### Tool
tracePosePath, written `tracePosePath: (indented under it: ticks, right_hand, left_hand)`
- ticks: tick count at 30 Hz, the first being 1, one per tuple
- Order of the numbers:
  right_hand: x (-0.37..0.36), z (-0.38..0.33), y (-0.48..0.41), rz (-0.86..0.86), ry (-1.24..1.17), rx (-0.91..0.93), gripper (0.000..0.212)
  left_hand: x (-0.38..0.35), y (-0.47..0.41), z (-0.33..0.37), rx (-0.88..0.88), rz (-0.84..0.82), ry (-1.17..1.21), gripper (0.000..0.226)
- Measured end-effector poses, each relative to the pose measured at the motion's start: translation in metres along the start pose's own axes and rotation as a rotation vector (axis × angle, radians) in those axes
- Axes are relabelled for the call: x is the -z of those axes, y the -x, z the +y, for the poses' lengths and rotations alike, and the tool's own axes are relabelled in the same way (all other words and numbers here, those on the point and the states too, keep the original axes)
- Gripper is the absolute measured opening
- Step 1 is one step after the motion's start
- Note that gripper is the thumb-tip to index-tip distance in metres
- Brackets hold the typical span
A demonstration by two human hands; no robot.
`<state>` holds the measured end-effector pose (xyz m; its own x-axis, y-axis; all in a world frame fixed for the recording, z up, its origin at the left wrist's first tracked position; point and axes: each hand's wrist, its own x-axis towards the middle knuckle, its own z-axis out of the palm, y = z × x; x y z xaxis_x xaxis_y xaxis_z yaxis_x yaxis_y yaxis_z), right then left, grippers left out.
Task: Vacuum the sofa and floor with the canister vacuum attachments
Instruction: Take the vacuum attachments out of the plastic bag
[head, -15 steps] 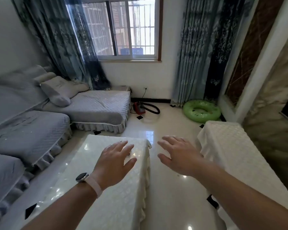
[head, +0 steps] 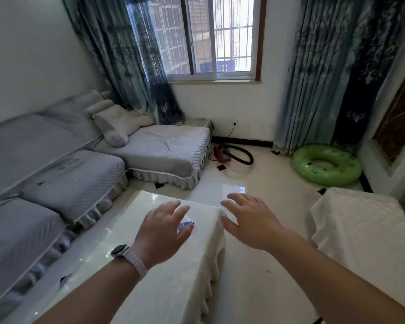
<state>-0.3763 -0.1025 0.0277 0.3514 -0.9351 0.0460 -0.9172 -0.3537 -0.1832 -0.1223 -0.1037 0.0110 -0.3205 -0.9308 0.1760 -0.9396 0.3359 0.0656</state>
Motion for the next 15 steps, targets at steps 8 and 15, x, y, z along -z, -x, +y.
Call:
tracePosePath:
  ticks: [8, 15]
  right_hand:
    - [-0.015, 0.029, -0.063, -0.089, -0.043, 0.045, 0.067]
    - [-0.051, 0.046, -0.147, -0.205, -0.003, 0.063, 0.073]
  left_hand:
    - [-0.015, -0.052, -0.025, 0.070, -0.044, -0.024, 0.059]
    - [-0.064, -0.128, -0.057, 0.104, -0.080, 0.112, 0.076]
